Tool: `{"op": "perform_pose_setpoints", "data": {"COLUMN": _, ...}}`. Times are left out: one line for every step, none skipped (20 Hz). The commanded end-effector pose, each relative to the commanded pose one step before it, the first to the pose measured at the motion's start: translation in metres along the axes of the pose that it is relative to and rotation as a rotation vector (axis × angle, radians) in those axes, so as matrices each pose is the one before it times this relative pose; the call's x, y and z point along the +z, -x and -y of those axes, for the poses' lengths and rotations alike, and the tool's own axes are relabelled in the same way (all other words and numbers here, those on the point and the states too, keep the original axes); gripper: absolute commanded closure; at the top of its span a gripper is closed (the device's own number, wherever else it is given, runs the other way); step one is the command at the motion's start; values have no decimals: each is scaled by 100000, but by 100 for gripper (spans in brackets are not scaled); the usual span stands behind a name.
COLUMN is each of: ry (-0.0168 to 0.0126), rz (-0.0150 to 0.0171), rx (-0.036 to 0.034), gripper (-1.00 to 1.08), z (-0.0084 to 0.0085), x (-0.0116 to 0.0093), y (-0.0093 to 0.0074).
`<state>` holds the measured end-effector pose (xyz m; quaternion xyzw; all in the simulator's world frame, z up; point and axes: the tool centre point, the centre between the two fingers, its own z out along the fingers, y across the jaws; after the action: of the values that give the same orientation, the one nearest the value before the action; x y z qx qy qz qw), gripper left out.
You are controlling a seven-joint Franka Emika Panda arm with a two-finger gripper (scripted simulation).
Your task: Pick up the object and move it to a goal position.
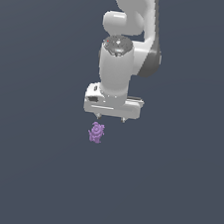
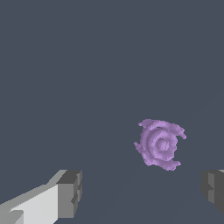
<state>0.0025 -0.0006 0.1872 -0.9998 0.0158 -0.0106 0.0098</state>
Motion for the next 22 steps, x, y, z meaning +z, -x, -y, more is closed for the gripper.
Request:
{"op": "perform_pose_setpoints", "data": {"ry": 205, "rz": 440, "rx": 4091, "gripper": -92, "z": -1055, "x": 1414, "y": 15}}
{"op": "perform_pose_setpoints", "data": {"ry": 124, "rz": 161, "rx": 2086, "gripper": -92, "z": -522, "x": 704, "y": -13}}
{"op": "perform_pose_setpoints", "data": {"ry": 161, "rz": 173, "rx": 2297, "gripper": -92, "z": -581, "x": 776, "y": -12}}
{"op": "perform_pose_setpoints", "data": {"ry": 199, "rz": 179, "rx": 2451, "gripper": -92, "z": -626, "x": 828, "y": -12}}
{"op": "perform_pose_setpoints", "data": {"ry": 210, "rz": 161, "rx": 2283, "gripper": -92, "z": -587, "x": 771, "y": -10}}
{"op": "perform_pose_setpoints", "data": {"ry": 210, "rz": 140, "rx": 2063, "gripper": -92, "z": -534, "x": 697, "y": -9}}
{"op": "perform_pose_setpoints", "data": {"ry": 204, "rz": 120, "rx": 1844, "gripper": -92, "z": -481, "x": 623, "y": -9}}
{"op": "perform_pose_setpoints", "data": {"ry": 193, "rz": 102, "rx": 1625, "gripper": -92, "z": -427, "x": 549, "y": -8}}
{"op": "perform_pose_setpoints", "data": {"ry": 177, "rz": 85, "rx": 1405, "gripper": -92, "z": -370, "x": 476, "y": -7}}
{"op": "perform_pose_setpoints", "data": {"ry": 156, "rz": 70, "rx": 1188, "gripper": -92, "z": -315, "x": 402, "y": -6}}
{"op": "perform_pose_setpoints", "data": {"ry": 133, "rz": 55, "rx": 971, "gripper": -92, "z": -258, "x": 329, "y": -5}}
{"op": "perform_pose_setpoints", "data": {"ry": 106, "rz": 42, "rx": 754, "gripper": -92, "z": -201, "x": 255, "y": -4}}
{"op": "perform_pose_setpoints", "data": {"ry": 78, "rz": 29, "rx": 542, "gripper": -92, "z": -146, "x": 182, "y": -3}}
{"op": "perform_pose_setpoints", "data": {"ry": 47, "rz": 17, "rx": 320, "gripper": -92, "z": -85, "x": 109, "y": -2}}
{"op": "perform_pose_setpoints", "data": {"ry": 14, "rz": 5, "rx": 96, "gripper": -92, "z": -22, "x": 36, "y": 1}}
{"op": "perform_pose_setpoints", "data": {"ry": -38, "rz": 129, "rx": -558, "gripper": -92, "z": 91, "x": -142, "y": 42}}
{"op": "perform_pose_setpoints", "data": {"ry": 0, "rz": 0, "rx": 0, "gripper": -92, "z": 2, "x": 41, "y": 1}}
{"op": "perform_pose_setpoints", "data": {"ry": 0, "rz": 0, "rx": 0, "gripper": -92, "z": 5, "x": 121, "y": 3}}
{"op": "perform_pose_setpoints", "data": {"ry": 0, "rz": 0, "rx": 0, "gripper": -92, "z": 9, "x": 201, "y": 5}}
{"op": "perform_pose_setpoints", "data": {"ry": 6, "rz": -14, "rx": 67, "gripper": -92, "z": -28, "x": 273, "y": 3}}
{"op": "perform_pose_setpoints", "data": {"ry": 4, "rz": -10, "rx": 48, "gripper": -92, "z": -13, "x": 354, "y": 8}}
{"op": "perform_pose_setpoints", "data": {"ry": 7, "rz": -14, "rx": 67, "gripper": -92, "z": -22, "x": 429, "y": 10}}
